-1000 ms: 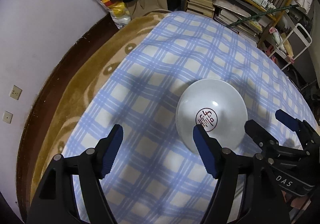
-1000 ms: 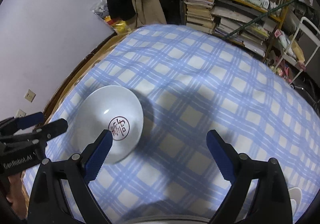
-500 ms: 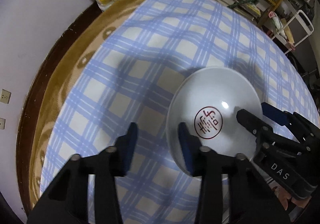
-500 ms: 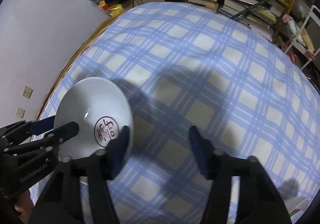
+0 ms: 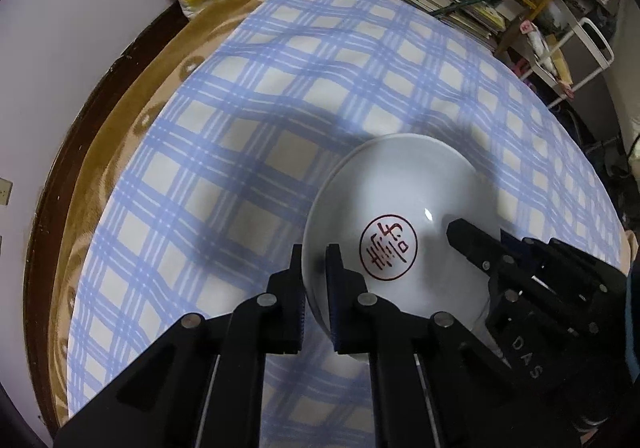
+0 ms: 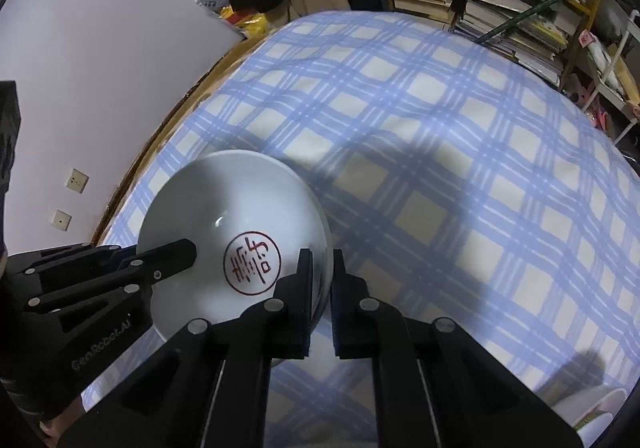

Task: Organize plates and bowls
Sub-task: 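Lift and carry the red-character bowl with both tools to the bowl stack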

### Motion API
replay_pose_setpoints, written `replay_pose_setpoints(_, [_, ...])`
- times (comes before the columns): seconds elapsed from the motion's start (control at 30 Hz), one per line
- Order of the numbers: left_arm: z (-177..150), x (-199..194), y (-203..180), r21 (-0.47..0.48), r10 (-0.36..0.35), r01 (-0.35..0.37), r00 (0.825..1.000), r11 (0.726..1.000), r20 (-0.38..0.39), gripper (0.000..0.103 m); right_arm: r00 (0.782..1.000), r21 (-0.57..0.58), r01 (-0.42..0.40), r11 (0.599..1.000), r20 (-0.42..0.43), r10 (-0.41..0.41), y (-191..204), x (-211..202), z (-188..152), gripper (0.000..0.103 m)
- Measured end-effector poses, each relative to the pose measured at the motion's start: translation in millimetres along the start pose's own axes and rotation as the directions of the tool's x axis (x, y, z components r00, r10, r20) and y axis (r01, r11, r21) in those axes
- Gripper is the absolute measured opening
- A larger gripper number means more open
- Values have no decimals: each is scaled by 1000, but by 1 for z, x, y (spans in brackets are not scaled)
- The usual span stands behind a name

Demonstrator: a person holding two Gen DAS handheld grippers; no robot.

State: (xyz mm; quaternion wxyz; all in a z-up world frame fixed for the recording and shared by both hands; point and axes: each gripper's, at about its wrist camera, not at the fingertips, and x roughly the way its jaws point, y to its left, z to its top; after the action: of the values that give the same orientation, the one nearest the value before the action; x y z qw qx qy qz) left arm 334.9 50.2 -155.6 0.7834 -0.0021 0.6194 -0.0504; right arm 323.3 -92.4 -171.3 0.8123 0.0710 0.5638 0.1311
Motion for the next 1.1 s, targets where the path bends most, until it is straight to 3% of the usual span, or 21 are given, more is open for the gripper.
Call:
replay_pose_setpoints(0.6, [-32,-77,-111,150,3,-16,996,989,86,9,992,101,22,995,124,-34,-66,-108,-47,9])
replay_pose_setpoints(0.77, [-48,-84,-151,180,-17,0,996,984,91,11,981,121,84,989,162,-103,-90,-144,-74,10])
replay_pose_setpoints(1.1, [-86,-92,-215,259,-60,39,995,965,77,11,976,209,92,974,176,-130,-143,-183,-124,10])
